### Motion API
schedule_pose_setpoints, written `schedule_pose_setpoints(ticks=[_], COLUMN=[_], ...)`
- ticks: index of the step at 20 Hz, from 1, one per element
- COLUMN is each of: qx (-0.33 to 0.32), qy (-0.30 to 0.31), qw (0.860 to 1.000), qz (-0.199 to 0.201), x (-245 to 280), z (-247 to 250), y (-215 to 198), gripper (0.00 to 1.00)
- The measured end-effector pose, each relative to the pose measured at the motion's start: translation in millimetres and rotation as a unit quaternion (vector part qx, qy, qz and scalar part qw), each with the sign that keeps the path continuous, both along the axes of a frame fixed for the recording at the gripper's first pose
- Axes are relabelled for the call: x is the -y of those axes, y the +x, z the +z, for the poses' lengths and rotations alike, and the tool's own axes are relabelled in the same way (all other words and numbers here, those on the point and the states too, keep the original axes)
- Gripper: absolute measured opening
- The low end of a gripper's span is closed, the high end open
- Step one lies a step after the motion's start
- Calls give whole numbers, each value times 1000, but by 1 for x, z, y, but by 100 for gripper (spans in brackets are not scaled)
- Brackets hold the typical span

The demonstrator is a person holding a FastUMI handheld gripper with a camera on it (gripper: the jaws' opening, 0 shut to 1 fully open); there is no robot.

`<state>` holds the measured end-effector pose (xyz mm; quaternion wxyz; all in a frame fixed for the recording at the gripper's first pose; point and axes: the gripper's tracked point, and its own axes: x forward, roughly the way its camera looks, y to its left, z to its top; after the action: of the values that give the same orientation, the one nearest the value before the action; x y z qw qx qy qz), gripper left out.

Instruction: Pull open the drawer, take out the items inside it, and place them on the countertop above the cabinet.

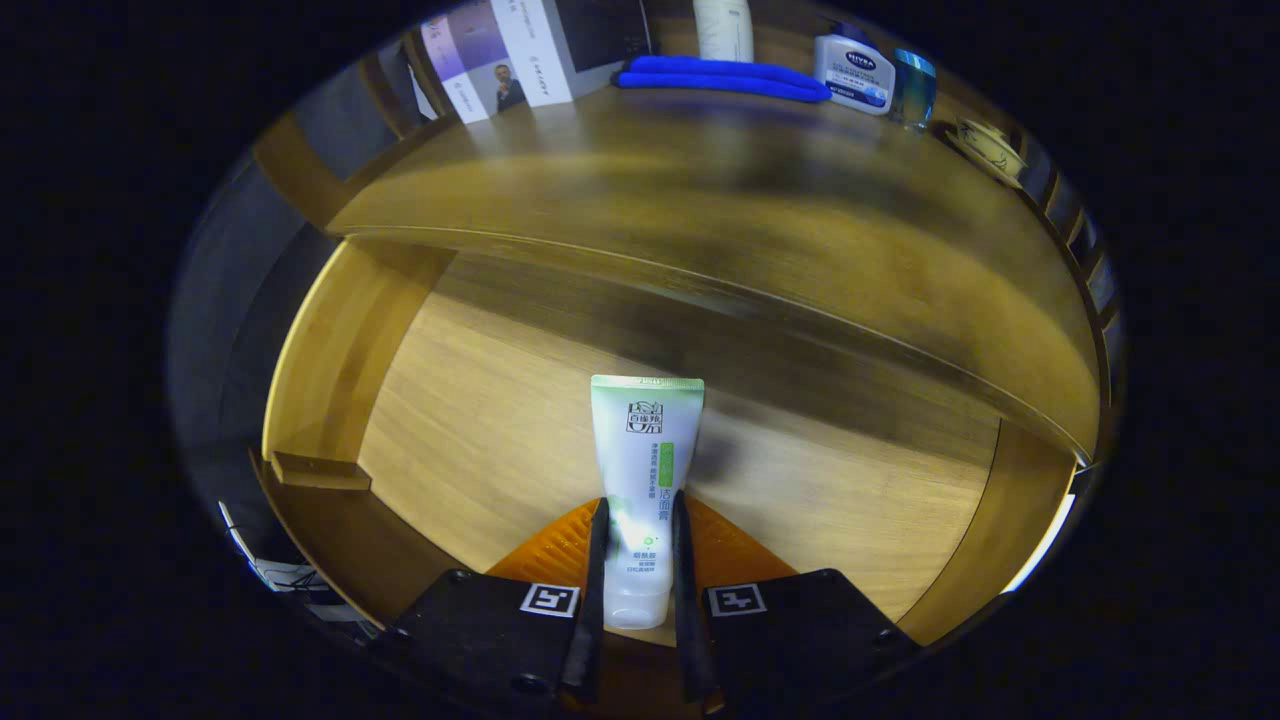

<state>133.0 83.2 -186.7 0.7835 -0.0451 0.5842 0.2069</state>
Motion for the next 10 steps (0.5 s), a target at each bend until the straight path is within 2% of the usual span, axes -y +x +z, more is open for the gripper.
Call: schedule_pose_setpoints(ticks=[6,10], qx=[48,72], qy=[56,112], qw=[997,991], qz=[18,7], x=[-10,-15], z=[49,92], y=[-19,-24], gripper=[32,32])
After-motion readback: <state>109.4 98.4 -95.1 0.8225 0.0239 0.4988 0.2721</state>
